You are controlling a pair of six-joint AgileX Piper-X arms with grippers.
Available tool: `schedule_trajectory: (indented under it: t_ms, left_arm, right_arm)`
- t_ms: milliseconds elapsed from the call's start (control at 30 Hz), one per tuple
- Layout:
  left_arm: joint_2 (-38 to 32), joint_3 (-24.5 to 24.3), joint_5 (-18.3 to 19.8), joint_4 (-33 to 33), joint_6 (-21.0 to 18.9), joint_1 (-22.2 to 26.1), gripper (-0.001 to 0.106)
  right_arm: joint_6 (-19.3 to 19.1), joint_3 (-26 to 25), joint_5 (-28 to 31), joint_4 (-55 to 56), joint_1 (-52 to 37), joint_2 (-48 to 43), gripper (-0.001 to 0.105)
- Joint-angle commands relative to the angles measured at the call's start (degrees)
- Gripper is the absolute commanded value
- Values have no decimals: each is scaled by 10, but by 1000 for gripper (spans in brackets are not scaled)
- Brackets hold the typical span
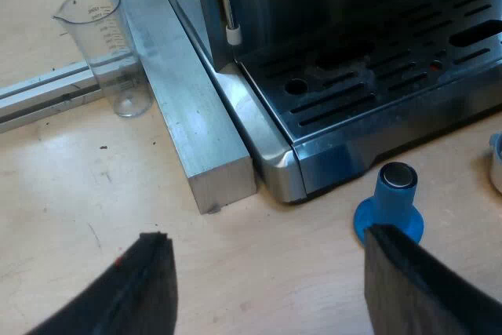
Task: Put the handle in the coffee machine
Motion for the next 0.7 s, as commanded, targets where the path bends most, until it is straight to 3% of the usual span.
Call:
schedule_trajectory:
  t_ms: [33,467,533,667,700]
  left_arm:
    - [-34,1,-4,-12,-5,0,55]
    - [-16,-6,4,-10,-5,-7,55]
    - [-1,-12,31,6,-5,-12,55]
    - [25,-20,61,23,-5,-12,55]
    - [32,-22,62,23,-5,-12,55]
  right_arm:
    - [-2,-4,-5,-5,-3,-25,67]
    - [-7,-10,-31,1,-3,-23,67]
    - [-26,-52,-43,56,-3,14,67]
    - [-65,-81,-68,88,-3,42,67]
    - [-93,-106,-74,115,-3,66,67]
